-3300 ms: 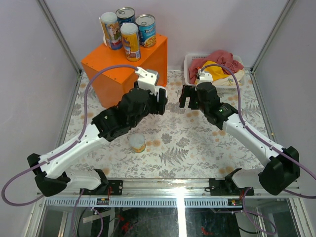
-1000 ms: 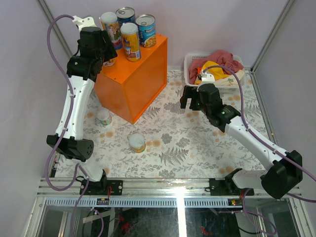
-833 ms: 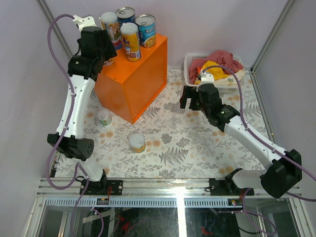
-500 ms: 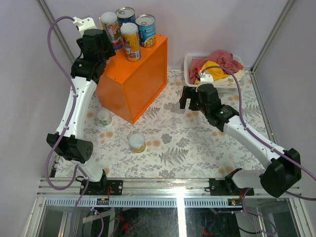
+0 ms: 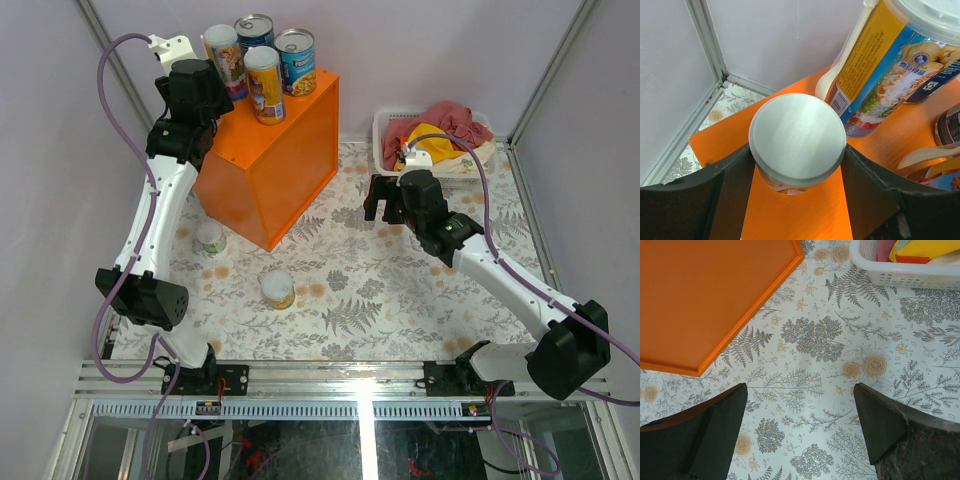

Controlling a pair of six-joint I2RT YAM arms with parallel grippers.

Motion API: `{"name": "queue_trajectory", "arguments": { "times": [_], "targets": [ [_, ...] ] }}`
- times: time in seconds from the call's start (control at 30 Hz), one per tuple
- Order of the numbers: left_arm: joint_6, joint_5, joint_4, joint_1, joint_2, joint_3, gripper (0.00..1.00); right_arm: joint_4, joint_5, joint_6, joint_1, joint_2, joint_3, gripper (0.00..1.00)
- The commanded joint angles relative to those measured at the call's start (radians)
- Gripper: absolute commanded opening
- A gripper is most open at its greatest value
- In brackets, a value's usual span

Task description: Place and organize the canned foods onto the counter

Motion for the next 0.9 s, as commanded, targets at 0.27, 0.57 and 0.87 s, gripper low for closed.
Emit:
{"name": "queue_trajectory", "arguments": {
  "times": [0.27,0.57,0.87],
  "targets": [
    [0.007,0.006,0.001,0.019,0.029,-0.037,0.10,0.026,0.004,-0.016,-0.004,-0.010,0.002,0.94],
    [-0.008,0.028,0.006,0.020,0.019,-0.056,0.50,0.019,0.002,-0.014,-0.004,-0.022,0.000,0.94],
    [-0.019,0.029,0.006,0.020,0.006,-0.062,0.76,0.015,-0.002,-0.013,-0.004,-0.031,0.003,0.94]
  ]
}}
